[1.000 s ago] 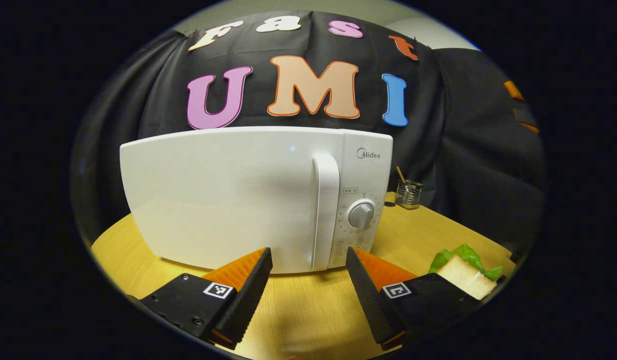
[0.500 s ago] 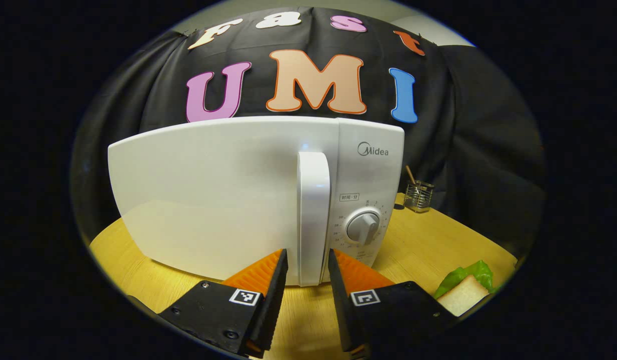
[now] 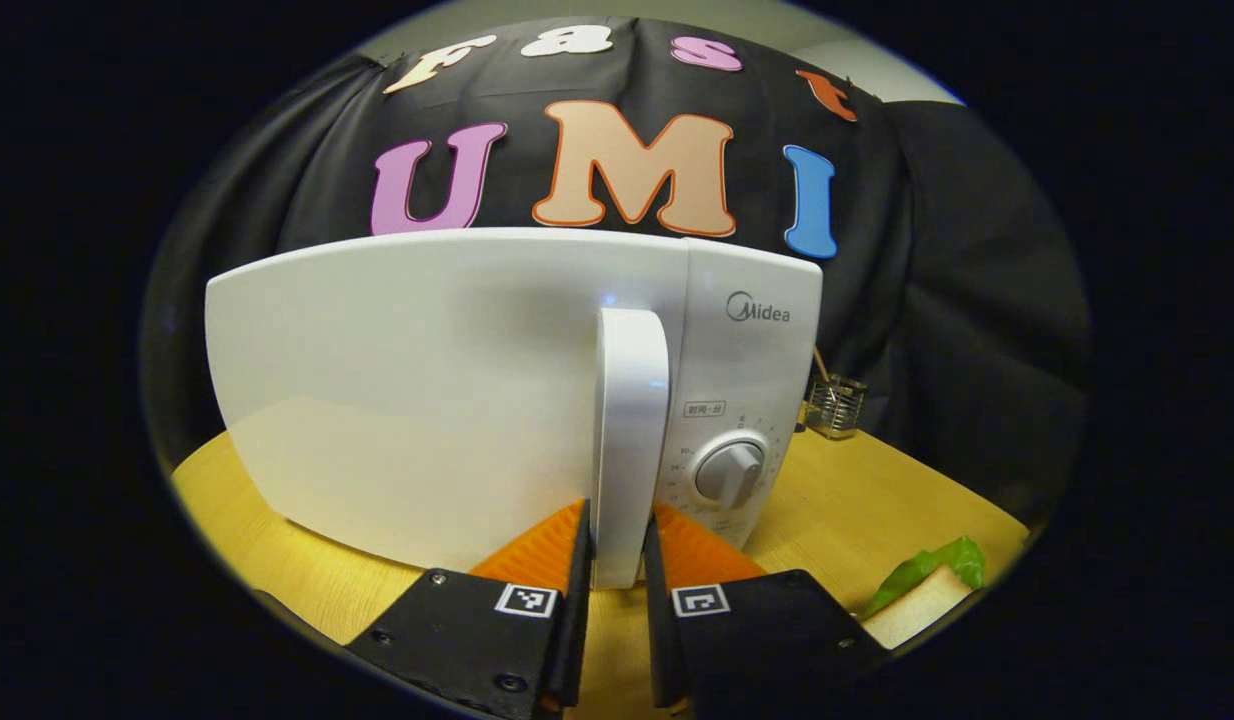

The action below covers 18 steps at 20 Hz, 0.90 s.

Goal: Open the microwave oven with the left hand, put the food in, and close the microwave oven.

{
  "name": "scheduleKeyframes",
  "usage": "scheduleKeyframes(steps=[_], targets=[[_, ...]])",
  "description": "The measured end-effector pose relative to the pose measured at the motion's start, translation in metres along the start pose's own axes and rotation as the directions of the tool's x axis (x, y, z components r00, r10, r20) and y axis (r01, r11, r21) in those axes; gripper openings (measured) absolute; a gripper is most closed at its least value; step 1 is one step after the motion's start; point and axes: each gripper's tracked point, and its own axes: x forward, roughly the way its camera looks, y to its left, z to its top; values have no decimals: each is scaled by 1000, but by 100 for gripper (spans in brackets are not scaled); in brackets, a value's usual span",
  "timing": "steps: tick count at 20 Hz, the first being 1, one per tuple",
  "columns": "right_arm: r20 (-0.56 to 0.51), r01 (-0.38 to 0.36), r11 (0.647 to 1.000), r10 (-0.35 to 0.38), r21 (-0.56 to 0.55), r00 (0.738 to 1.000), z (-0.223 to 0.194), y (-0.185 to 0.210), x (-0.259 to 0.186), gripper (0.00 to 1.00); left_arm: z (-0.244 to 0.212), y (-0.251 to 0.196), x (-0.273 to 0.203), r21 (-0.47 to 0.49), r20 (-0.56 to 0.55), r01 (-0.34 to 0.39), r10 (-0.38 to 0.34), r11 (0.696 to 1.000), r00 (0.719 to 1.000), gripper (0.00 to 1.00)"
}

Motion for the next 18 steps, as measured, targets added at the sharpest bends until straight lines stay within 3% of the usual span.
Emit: scheduleKeyframes(steps=[5,12,16,17,18], targets=[[-20,-19,1000,19,11,1000,-12,9,-1,89,0,0,0,13,-2,-8,8,1000,1000,24],[-46,-21,1000,22,19,999,-31,23,-14,89,3,0,-2,-37,26,-12,13,999,1000,17],[-69,-18,1000,19,18,997,-47,29,-24,89,3,1,-3,-81,40,-11,14,997,999,7],[-76,-17,1000,18,17,997,-51,30,-25,89,-4,-1,-14,-97,1,-21,21,995,1000,7],[-81,-15,1000,16,14,997,-54,30,-26,89,-4,0,-28,-95,37,-29,32,995,999,8]])
